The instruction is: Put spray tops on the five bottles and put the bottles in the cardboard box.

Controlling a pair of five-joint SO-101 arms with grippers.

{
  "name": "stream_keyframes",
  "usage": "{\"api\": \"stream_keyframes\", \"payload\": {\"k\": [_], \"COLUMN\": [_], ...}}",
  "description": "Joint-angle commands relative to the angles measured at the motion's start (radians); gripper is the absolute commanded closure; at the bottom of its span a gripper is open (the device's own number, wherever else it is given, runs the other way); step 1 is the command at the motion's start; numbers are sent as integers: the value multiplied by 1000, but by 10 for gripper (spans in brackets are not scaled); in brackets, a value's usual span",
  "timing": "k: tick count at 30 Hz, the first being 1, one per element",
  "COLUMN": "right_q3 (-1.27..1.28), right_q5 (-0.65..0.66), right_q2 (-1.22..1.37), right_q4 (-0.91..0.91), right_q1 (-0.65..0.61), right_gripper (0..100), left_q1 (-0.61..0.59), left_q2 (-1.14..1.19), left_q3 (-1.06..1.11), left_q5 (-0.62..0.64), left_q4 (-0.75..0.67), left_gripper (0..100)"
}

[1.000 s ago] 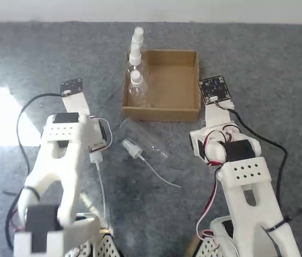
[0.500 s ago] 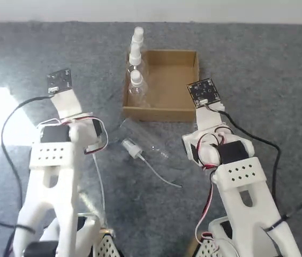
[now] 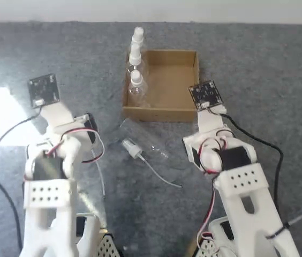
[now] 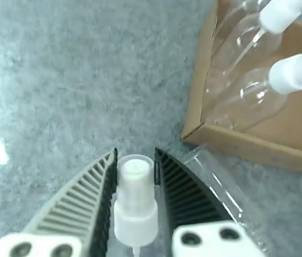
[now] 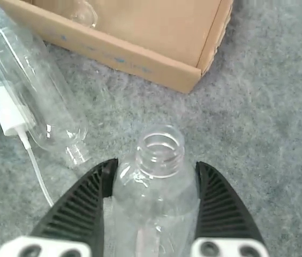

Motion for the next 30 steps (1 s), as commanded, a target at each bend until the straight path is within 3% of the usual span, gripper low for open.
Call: {"api": "stream_keyframes", "payload": {"k": [1,11,20,30], "right_q3": [23,91,89,86], "right_q5": [-2,71,66,66], "right_q2": [-97,-197,-203,-203], "right_q4": [-36,-48,-39,-39], "right_q1": [-12,-81,-90,-168], "right_gripper": [916,916,913,916], "left_q1": [-3,-2,-2,-2], "left_q2": [-166,-402,-491,-614], "left_q3": [48,84,84,77], "left_q5": [12,12,103,106], "left_q4": [-69,-75,-75,-104], "left_gripper": [987,987,987,987]}}
